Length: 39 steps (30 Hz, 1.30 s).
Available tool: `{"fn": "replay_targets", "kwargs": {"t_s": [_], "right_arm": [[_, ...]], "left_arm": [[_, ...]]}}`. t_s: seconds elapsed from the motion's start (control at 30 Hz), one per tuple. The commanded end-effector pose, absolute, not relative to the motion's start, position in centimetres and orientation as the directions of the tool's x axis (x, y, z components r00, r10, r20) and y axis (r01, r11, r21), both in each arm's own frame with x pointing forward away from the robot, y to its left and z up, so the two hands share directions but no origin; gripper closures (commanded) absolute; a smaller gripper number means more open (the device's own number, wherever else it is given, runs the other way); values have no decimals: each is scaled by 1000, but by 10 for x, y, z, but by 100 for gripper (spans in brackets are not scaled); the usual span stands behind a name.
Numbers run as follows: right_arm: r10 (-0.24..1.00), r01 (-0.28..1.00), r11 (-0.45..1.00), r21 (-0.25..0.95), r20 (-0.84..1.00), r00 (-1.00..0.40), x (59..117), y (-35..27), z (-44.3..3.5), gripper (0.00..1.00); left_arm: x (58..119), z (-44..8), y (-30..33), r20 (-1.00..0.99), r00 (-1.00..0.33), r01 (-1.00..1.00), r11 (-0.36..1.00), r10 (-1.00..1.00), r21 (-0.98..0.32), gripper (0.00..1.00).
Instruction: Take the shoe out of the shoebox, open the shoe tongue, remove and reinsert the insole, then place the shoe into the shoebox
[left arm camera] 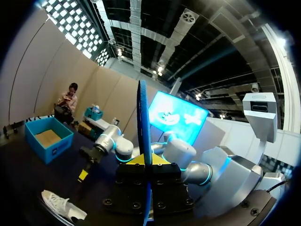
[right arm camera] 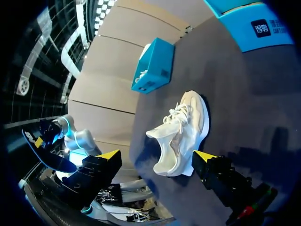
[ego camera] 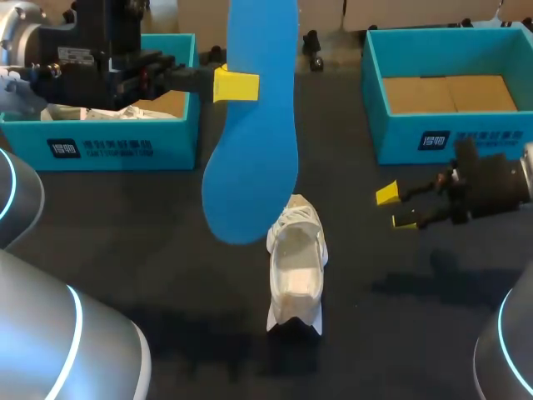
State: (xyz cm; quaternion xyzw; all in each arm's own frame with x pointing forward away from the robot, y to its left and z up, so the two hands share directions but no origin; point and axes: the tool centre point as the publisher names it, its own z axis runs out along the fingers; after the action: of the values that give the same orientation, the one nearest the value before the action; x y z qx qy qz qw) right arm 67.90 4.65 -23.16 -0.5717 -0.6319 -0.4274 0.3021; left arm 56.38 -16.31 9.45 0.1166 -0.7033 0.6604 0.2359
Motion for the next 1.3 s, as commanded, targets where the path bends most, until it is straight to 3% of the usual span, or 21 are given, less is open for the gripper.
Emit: {"fn": "replay_targets", "kwargs": {"t_s": [0.03,0.4,0.73,1.03,1.23,1.3], "right_arm": [[466,981,-20,195,870,-163,679,48,-232,0],[466,981,-20,195,870,-163,679,48,-232,0],[466,981,-20,195,870,-163,679,48,-232,0],[466,981,-20,195,870,-163,679,48,-232,0],[466,981,-20,195,870,-163,679,48,-232,0],[466,981,-20,195,870,-163,679,48,-232,0]], "left_arm": [[575,89,-172,415,-891,-409,71,186,-910,100],[605,84,-179,227,-954,-232,-3,194,-973,100],[625,63,-177,-232,-964,221,-95,133,-971,100],[647,41,-178,-625,-767,602,-174,145,-779,100],[656,19,-175,-881,-423,849,-247,211,-467,100],[656,19,-175,-881,-423,849,-247,211,-467,100]]}}
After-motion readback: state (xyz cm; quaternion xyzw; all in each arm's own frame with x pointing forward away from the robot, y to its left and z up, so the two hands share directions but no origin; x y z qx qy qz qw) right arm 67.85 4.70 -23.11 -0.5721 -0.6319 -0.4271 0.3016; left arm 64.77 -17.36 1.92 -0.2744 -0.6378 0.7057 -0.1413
